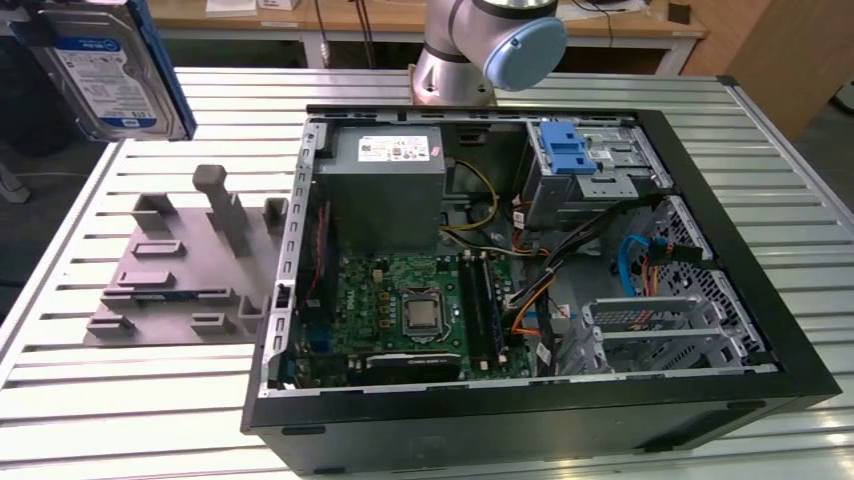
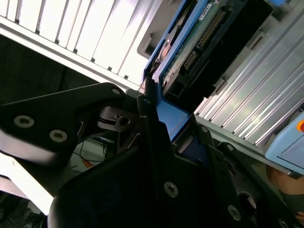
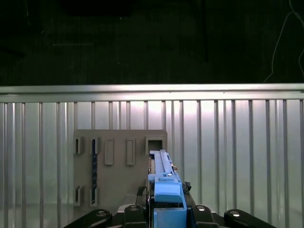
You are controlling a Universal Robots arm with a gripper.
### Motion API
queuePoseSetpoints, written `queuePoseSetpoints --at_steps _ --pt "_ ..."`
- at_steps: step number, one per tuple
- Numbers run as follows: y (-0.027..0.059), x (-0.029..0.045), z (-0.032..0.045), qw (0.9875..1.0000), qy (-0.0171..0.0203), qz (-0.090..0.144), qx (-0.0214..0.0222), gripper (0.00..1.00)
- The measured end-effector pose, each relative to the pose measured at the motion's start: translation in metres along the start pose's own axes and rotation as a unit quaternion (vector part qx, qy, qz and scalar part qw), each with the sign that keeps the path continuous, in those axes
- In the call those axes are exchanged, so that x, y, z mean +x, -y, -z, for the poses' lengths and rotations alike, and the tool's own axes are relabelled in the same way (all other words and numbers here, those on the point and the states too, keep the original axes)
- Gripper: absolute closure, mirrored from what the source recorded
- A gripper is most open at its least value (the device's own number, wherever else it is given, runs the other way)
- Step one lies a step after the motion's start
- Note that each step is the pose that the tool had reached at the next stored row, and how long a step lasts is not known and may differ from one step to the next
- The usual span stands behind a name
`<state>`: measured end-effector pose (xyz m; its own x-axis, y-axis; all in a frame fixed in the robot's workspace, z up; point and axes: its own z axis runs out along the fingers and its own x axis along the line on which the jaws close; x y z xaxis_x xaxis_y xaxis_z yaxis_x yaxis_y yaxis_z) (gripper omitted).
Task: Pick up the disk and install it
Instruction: 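Pick up the disk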
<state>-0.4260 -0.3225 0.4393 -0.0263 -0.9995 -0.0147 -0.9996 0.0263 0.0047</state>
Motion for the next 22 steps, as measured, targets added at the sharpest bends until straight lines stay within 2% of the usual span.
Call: queuePoseSetpoints --at_steps 22 --pt "-0.0001 -0.0004 0.0295 1.0 0.0021 0.0 0.0 0.64"
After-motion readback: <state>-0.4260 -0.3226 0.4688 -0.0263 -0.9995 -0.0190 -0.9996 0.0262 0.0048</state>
